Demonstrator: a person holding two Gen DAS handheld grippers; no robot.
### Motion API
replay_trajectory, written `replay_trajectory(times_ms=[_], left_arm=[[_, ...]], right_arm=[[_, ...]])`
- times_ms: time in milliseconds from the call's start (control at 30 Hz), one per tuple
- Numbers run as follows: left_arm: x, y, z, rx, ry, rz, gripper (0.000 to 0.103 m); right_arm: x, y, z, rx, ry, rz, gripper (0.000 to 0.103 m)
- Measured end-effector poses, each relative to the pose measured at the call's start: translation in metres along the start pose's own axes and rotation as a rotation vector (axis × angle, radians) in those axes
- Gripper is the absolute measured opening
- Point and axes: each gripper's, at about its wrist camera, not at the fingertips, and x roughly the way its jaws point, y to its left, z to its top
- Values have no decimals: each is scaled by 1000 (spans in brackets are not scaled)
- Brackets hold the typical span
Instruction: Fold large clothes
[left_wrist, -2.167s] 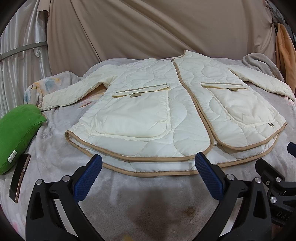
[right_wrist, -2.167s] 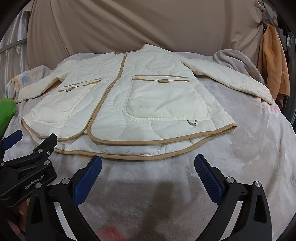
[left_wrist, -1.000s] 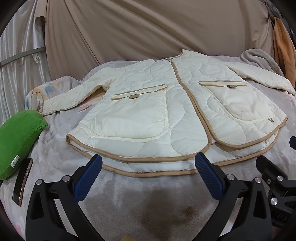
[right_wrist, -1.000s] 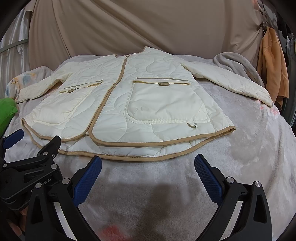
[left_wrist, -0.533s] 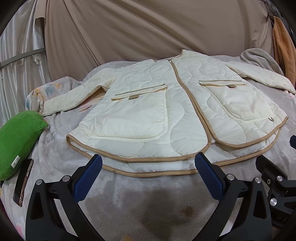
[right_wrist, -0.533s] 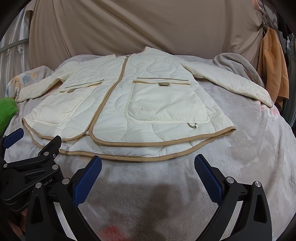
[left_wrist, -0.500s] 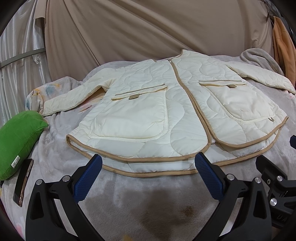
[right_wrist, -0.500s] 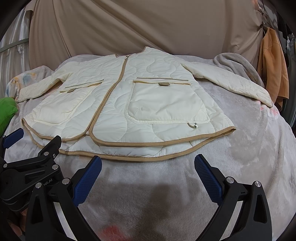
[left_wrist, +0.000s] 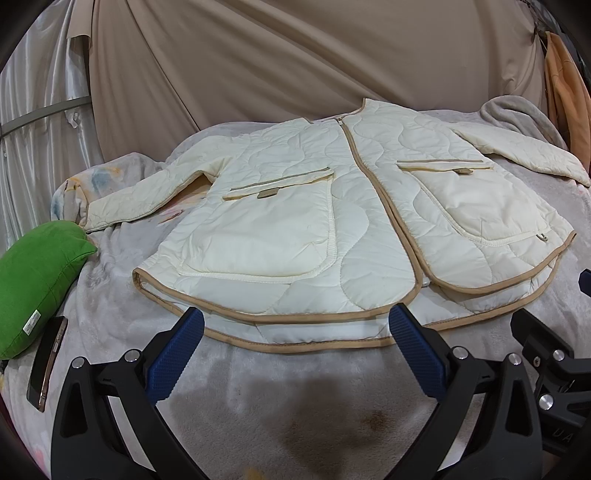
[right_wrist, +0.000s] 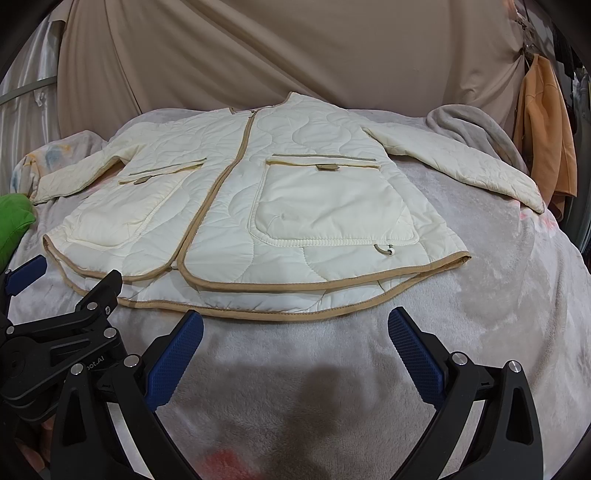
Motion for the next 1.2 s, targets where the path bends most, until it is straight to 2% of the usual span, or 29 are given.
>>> replay_trajectory(times_ms=[833,933,1000,1067,1133,1200], left_arm=[[0,0,0,0,-1,-2,98],[-4,11,4,-26,3,-54,98],[-8,26,13,-47,-2,-105,98],[-12,52,31,-62,-40,-132,98],[-10,78,51,-75,-61,-135,98],[4,101,72,-91,-49,-142,98]], right_arm=[[0,0,0,-1,1,0,98],[2,-2,1,10,26,29,98],[-2,-16,7,35,35,72,97],[-9,-51,23,74,22,82,97],[-9,-109,48,150,14,82,98],[0,-164,68,218,6,46,98]])
